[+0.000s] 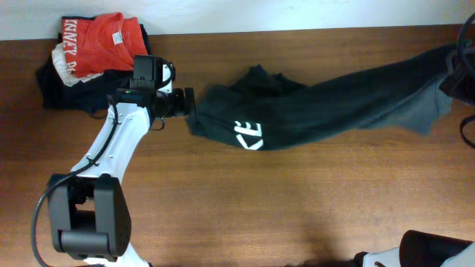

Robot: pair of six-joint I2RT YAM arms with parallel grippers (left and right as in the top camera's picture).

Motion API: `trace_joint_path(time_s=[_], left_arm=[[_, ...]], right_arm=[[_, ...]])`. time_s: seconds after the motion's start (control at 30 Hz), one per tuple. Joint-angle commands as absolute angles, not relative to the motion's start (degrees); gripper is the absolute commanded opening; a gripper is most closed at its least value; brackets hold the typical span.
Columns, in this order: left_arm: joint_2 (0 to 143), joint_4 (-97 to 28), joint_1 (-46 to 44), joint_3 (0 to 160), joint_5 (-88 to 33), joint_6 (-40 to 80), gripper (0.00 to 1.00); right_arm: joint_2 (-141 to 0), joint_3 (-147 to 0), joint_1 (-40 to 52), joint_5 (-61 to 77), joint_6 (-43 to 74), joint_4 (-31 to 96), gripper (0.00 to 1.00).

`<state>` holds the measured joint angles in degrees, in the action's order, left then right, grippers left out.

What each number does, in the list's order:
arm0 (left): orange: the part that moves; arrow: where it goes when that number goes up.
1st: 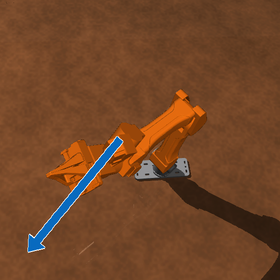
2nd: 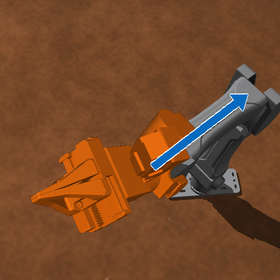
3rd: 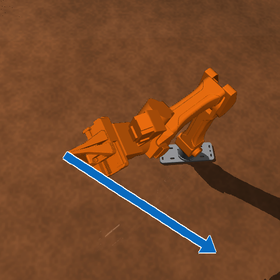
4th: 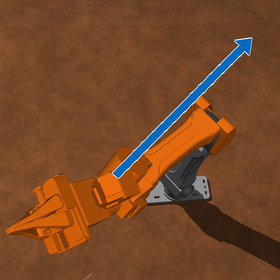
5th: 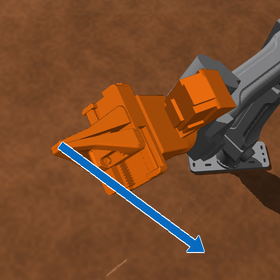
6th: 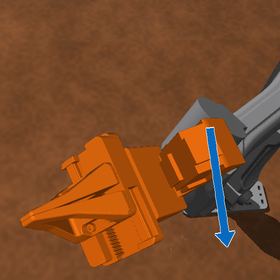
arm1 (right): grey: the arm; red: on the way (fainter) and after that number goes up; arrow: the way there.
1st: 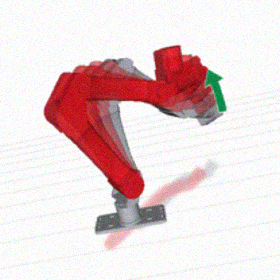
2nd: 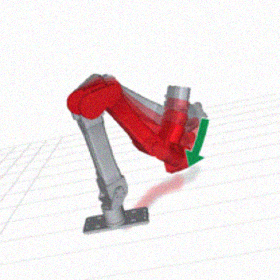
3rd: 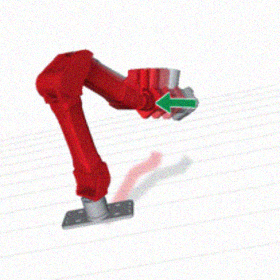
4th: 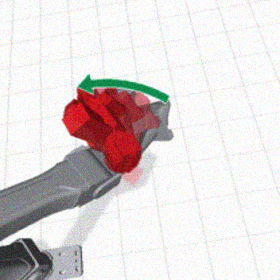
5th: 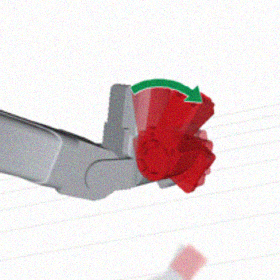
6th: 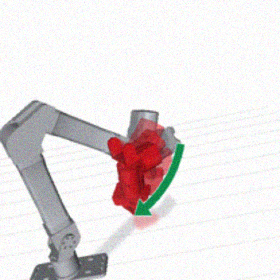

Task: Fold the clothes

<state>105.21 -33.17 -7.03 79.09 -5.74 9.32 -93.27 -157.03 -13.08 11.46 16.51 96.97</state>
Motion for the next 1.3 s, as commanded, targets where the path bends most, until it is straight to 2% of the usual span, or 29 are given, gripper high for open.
trace_joint_path(time_s=[0.0,0.1,0.37,0.43,0.47,0.5,0.57,0.6,0.73,0.93,1.1,1.17,1.2,1.23,1.27], left_arm=[[106.9,-32.5,-8.2,79.0,-11.2,9.8,0.99],[112.1,-30.2,-9.6,79.0,-14.0,9.8,0.99],[120.9,-26.0,-10.4,79.0,-14.9,9.8,0.99],[122.1,-26.0,-10.5,79.0,-16.5,9.8,0.97],[122.3,-26.1,-10.5,79.0,-17.3,9.8,0.84],[122.3,-26.2,-10.7,79.0,-17.4,9.8,0.66],[122.3,-26.3,-10.8,79.0,-18.8,9.8,0.17],[122.2,-27.0,-10.8,79.1,-20.0,9.8,0.01],[121.0,-37.5,-10.4,84.7,-19.5,9.1,0.0],[111.9,-60.9,-9.6,120.4,-6.4,8.5,0.0],[108.0,-66.3,-9.6,139.0,-2.9,6.6,0.01],[107.2,-66.5,-9.7,143.5,-2.9,6.6,0.01],[106.8,-66.5,-9.7,145.4,-2.9,5.8,0.01],[106.7,-66.5,-9.7,146.6,-1.3,5.3,0.01],[106.7,-66.5,-9.7,146.8,0.3,5.3,0.01]], right_arm=[[-95.2,-157.3,-13.1,9.4,17.0,97.3,0.05],[-97.0,-157.3,-13.1,10.1,17.0,97.3,0.09],[-99.9,-157.3,-13.1,10.9,17.0,97.3,0.1],[-100.5,-157.3,-13.1,11.0,17.0,97.3,0.26],[-100.7,-157.3,-13.1,11.4,17.0,97.3,0.32],[-100.9,-157.3,-13.1,11.6,17.0,97.3,0.39],[-101.1,-157.3,-13.1,11.6,17.0,97.3,0.45],[-101.1,-157.3,-13.1,11.6,17.0,97.3,0.47],[-101.2,-157.2,-13.1,11.6,17.0,97.3,0.47],[-101.6,-149.1,-13.1,11.6,17.0,97.3,0.47],[-101.6,-137.0,-13.1,11.6,16.9,97.2,0.48],[-101.6,-133.0,-13.1,11.6,16.9,97.1,0.52],[-101.6,-131.0,-13.1,11.6,16.9,97.1,0.59],[-101.6,-129.9,-12.8,11.6,16.9,97.1,0.73],[-101.6,-129.2,-12.6,11.8,16.7,97.1,0.79]])
